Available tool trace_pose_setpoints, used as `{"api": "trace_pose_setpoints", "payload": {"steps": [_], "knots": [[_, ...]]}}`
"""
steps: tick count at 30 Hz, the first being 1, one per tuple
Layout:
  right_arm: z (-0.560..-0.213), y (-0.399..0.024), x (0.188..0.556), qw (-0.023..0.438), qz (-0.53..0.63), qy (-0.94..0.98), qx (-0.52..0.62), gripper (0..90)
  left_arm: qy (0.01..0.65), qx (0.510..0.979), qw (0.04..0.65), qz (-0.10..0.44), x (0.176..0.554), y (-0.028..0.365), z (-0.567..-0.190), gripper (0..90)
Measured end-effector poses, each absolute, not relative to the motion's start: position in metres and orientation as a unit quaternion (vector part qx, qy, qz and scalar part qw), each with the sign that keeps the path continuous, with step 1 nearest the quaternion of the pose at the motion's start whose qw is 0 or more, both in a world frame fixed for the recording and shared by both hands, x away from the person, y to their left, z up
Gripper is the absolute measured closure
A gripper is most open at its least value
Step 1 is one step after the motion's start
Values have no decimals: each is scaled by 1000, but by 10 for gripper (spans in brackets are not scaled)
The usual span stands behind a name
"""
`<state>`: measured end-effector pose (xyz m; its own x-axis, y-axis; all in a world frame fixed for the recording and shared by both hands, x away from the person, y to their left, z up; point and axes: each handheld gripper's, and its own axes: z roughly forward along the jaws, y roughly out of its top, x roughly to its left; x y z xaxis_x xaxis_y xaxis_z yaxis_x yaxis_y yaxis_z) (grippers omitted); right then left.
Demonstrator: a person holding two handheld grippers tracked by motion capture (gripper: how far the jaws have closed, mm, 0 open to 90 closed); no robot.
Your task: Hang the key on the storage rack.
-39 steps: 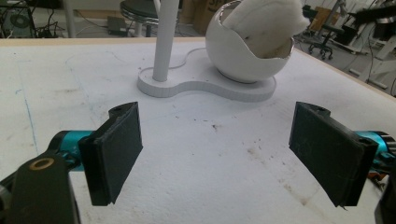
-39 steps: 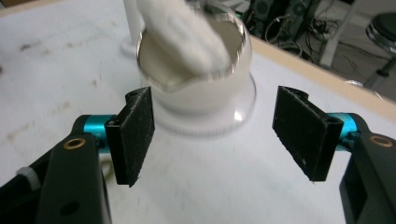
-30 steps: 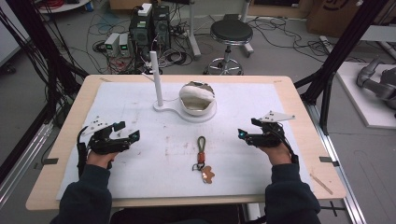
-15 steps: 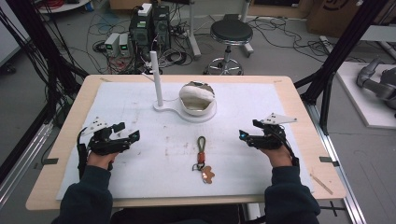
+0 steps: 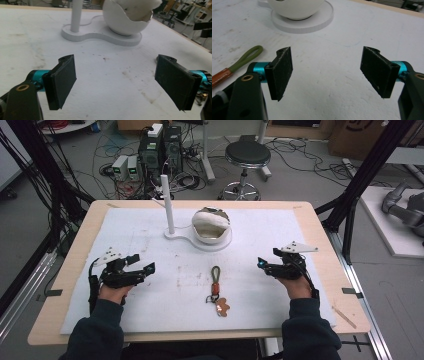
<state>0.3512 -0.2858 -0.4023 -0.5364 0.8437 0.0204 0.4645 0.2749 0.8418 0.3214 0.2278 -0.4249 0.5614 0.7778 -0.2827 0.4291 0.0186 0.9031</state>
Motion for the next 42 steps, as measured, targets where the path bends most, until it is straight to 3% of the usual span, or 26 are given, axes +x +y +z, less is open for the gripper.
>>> {"api": "trace_pose_setpoints", "payload": {"steps": [8,15,17,25,29,34,38,40,42], "knots": [[-401,-296,350,233,432,750,442,268,413,708,559,125,326,172,-425,193],[-401,-295,350,233,436,750,440,269,392,740,541,81,327,127,-439,319],[-402,-294,351,231,436,751,439,269,382,757,525,71,329,105,-441,391],[-402,-294,351,228,437,752,438,269,366,798,478,28,336,48,-452,417],[-402,-294,351,229,437,752,437,269,362,818,445,53,335,35,-451,374],[-402,-295,350,229,436,753,436,269,336,838,421,90,327,26,-450,383],[-402,-294,350,230,434,756,434,272,319,846,414,102,322,23,-450,439],[-402,-294,350,231,433,756,433,272,308,850,417,92,321,25,-449,606],[-402,-294,350,230,434,755,433,272,314,848,421,72,324,31,-448,659]]}}
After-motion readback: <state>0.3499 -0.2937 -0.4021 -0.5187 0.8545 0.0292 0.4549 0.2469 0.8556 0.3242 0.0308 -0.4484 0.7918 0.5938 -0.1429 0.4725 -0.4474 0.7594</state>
